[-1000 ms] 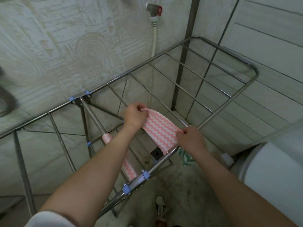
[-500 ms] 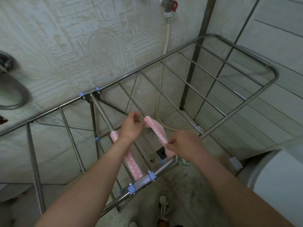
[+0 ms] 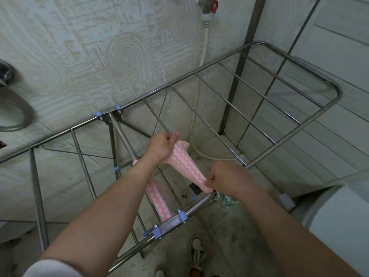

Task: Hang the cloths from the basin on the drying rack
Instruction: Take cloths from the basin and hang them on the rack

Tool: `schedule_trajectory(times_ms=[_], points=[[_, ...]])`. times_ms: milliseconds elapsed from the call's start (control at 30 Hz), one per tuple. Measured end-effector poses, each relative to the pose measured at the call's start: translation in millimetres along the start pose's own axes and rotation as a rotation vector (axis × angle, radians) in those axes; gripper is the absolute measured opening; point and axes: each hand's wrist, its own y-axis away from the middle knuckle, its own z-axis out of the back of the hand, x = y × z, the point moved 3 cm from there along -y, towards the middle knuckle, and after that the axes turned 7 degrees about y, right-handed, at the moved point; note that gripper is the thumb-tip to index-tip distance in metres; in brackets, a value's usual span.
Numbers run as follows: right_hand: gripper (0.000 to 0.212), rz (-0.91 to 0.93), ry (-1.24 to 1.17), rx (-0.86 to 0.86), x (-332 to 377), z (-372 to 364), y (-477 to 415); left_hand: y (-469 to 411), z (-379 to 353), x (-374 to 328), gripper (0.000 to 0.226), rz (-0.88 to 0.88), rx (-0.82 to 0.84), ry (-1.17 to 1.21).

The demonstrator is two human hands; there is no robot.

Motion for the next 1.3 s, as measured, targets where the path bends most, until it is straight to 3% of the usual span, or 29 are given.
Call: schedule_trajectory(times_ms=[133, 367, 533, 633, 767, 867, 967, 1033, 1100, 1200, 1300], points=[[0.04, 0.01, -0.002, -0.011, 0.5, 0.7, 0.1, 0.8, -3.2, 7.6, 0.039, 0.058, 0.078, 0.145], [0.037, 0.004, -0.009, -0.021, 0.9, -1.0, 2.6, -2.1, -4.1, 4.7, 0.046, 0.054, -0.081, 0.099], [0.041, -0.064, 0.015, -0.027, 4.3, 0.7, 4.2, 14.1, 4.8, -4.2, 0.008, -0.165, -0.212, 0.039], [0.037, -0.092, 0.083, -0.058, 11.8, 2.3, 4.9, 47.7, -20.3, -4.9, 0.032, -0.327, -0.052, -0.18], [0.038, -0.074, -0.001, -0.064, 12.1, -6.7, 8.0, 77.9, -49.0, 6.4, 0.079, -0.324, 0.072, -0.319], [0.031, -0.071, -0.409, -0.011, -4.0, -4.6, 14.9, 77.7, -48.6, 7.6, 0.09, -0.312, 0.076, -0.338], [0.008, -0.139, -0.884, -0.027, -24.7, 9.4, 31.3, 77.5, -44.1, 7.0, 0.093, -0.291, 0.12, -0.297], [0.013, -0.152, -1.289, -0.051, -34.1, 15.8, 48.9, 84.2, -37.7, -1.7, 0.084, -0.325, 0.107, -0.203], [0.024, -0.077, -1.668, -0.06, -35.7, 19.7, 59.9, 96.5, -24.6, -17.2, 0.063, -0.304, 0.132, 0.047], [0.034, 0.04, -1.953, -0.092, -25.8, 27.6, 74.0, 127.1, -8.0, -47.1, 0.038, -0.227, 0.422, 0.53], [0.034, 0.051, -2.038, -0.131, -10.0, 33.9, 79.5, 146.4, -1.2, -63.6, 0.025, -0.292, 0.467, 0.556]])
